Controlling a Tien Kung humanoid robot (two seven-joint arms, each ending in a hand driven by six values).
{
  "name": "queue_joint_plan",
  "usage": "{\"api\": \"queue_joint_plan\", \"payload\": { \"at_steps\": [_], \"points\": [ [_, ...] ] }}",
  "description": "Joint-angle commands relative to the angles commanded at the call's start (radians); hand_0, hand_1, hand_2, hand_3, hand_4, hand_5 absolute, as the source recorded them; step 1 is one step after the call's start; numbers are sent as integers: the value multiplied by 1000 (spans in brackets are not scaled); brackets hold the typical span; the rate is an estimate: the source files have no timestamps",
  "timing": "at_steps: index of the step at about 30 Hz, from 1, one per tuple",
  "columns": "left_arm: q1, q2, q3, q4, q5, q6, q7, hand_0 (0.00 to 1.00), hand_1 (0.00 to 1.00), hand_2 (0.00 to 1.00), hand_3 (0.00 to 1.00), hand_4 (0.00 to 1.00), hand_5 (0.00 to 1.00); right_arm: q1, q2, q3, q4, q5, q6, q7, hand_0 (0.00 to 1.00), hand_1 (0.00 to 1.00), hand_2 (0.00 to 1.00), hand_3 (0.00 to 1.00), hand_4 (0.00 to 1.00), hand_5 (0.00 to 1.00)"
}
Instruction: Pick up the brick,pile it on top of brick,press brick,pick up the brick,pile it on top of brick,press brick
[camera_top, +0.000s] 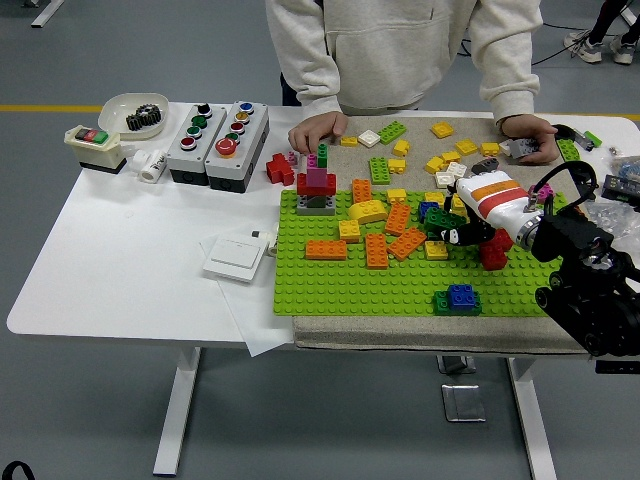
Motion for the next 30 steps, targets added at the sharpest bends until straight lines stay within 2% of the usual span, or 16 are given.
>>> {"api": "queue_joint_plan", "payload": {
  "at_steps": [2, 7, 8, 13, 14, 24, 30],
  "points": [
    [0, 0, 0, 0, 0, 0, 0, 667, 711, 728, 586, 667, 660, 0, -1, 1, 1, -3, -1, 1, 216, 105, 158, 429, 805, 439],
    [-1, 0, 1, 1, -3, 1, -1, 667, 711, 728, 586, 667, 660, 1, -2, 1, 3, -14, 8, 2, 216, 105, 158, 429, 805, 439],
    [-1, 0, 2, 1, -3, 1, -1, 667, 711, 730, 585, 668, 659, 1, -2, 1, 4, -17, 10, 3, 202, 91, 149, 358, 770, 470],
    [-2, 0, 3, 1, -7, 2, -2, 667, 711, 730, 585, 668, 659, 1, -2, 2, 7, -28, 17, 6, 202, 91, 149, 358, 770, 470],
    [-2, 0, 3, 1, -7, 2, -2, 667, 710, 728, 585, 667, 657, 1, -3, 2, 8, -31, 18, 6, 162, 79, 142, 265, 740, 505],
    [-3, 0, 4, 2, -10, 3, -3, 667, 710, 728, 585, 669, 660, 2, -11, 6, 26, -57, 20, 10, 163, 76, 137, 243, 734, 512],
    [-2, 0, 7, 3, -15, 5, -6, 667, 710, 728, 585, 668, 658, 4, -39, 14, 84, -86, 18, 14, 159, 75, 136, 229, 732, 515]
  ]
}}
